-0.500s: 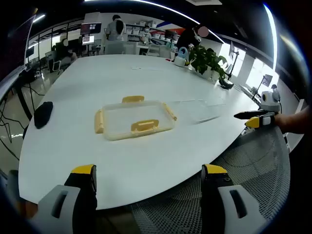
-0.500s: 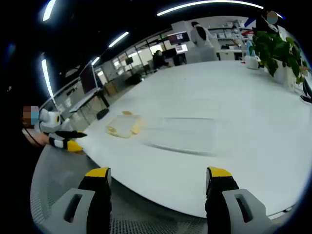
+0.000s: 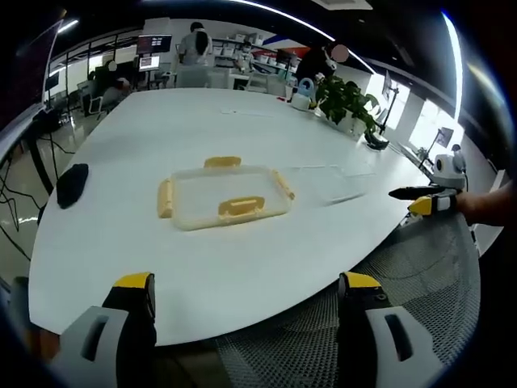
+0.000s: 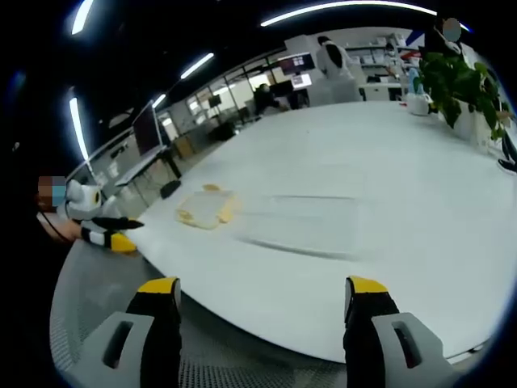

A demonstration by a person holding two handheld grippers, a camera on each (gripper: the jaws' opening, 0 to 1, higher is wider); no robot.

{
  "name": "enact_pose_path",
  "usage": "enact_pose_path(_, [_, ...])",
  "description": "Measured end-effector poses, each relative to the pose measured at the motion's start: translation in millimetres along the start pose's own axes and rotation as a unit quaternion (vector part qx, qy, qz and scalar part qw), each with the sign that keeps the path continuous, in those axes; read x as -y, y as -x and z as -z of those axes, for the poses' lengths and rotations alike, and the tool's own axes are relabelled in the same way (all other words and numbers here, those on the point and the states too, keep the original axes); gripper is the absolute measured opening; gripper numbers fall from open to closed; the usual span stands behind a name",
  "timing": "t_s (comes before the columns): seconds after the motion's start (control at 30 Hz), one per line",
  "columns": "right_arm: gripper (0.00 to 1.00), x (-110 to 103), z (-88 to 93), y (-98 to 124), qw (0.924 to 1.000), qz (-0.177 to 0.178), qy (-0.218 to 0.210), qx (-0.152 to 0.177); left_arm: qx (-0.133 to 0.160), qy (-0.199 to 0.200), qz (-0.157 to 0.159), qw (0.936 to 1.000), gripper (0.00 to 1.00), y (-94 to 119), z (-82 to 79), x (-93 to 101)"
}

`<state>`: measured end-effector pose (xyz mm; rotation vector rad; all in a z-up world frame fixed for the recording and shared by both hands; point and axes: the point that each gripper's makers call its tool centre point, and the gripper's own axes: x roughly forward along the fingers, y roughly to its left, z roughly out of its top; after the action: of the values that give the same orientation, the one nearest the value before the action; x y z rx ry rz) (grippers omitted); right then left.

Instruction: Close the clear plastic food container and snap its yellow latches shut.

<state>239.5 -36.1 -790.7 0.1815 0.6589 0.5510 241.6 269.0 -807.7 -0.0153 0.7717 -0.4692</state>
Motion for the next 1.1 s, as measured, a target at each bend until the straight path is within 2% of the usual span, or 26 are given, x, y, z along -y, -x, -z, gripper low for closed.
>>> enact_pose_path(0.27, [0.86, -0.1, 0.9, -0.9, 1.0, -0.002, 0.001, -0.004, 0.003, 0.013, 0.002, 0.9999, 0.98, -0.8, 0.7, -0.7])
enact_pose_path(0.5, [0.88, -2.1, -1.4, -0.9, 1.0, -0.006, -0.004, 0.003, -0.002, 0.01, 0.0, 1.0, 0.98, -1.1, 1.8, -0.5])
enact_pose_path(0.73, [0.96, -1.2, -4.7, 0.4, 0.9998, -0.005, -0.008, 0.017, 0.006, 0.014, 0.006, 0.9999, 0.99, -1.4, 0.6, 2.3])
enact_pose_path(1.1, [0.95, -1.1, -2.7, 0.8, 0.9998, -0.009, -0.006, 0.015, 0.001, 0.016, 0.009, 0.9998, 0.99, -2.6, 4.2, 4.0])
